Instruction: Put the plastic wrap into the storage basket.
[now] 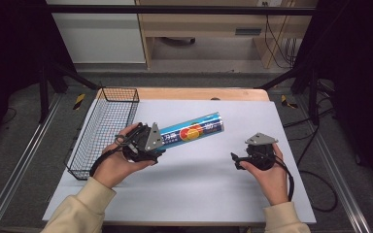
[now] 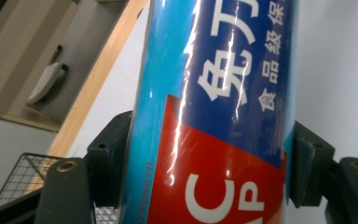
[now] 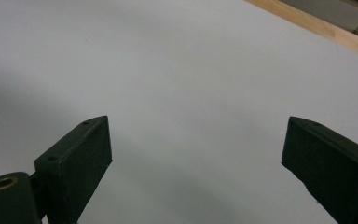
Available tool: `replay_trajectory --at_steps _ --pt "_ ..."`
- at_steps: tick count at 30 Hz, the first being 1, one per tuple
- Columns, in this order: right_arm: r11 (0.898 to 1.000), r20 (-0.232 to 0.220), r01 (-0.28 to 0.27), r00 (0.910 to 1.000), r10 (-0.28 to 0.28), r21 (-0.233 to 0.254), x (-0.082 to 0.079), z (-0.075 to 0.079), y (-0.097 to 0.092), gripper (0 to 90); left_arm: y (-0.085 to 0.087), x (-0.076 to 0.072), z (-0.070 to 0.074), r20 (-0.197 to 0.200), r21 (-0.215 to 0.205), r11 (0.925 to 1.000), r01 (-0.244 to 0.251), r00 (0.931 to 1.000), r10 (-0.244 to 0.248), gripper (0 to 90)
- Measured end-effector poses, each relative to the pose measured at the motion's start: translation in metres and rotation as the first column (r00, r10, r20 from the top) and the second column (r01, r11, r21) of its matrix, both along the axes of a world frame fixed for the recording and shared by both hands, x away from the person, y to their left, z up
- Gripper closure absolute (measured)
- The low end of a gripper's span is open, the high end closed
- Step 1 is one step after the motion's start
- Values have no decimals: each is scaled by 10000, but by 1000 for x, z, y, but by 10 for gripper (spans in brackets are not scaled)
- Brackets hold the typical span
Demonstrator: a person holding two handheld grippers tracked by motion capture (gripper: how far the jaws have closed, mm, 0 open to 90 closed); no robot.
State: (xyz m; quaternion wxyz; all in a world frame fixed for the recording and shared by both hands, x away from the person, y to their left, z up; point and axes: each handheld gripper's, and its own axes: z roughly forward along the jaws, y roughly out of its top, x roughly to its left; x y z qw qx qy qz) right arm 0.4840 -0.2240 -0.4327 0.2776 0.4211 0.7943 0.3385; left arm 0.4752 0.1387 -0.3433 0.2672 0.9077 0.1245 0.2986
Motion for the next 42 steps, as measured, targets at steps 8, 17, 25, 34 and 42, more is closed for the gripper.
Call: replay_trajectory --at_steps 8,17,25,34,42 --pt "9927 173 1170 9929 -1175 292 -8 -16 -10 71 2 1 14 134 162 9986 -504 9987 502 294" --pt "9877 46 1526 9882 -1529 339 -8 -19 -15 65 8 0 21 144 364 9949 -941 9955 936 295" --pt "9829 96 1784 9838 -1790 453 -9 -19 -17 65 29 -5 34 408 291 9847 -1720 9845 1708 297" --pt "9816 78 1844 9827 -1850 489 -9 -20 -17 67 48 -12 42 623 347 9678 -2494 9670 2470 298" --pt "9712 236 2240 9737 -2265 811 -9 -19 -24 65 61 -14 46 638 225 9560 -2926 9547 2907 299"
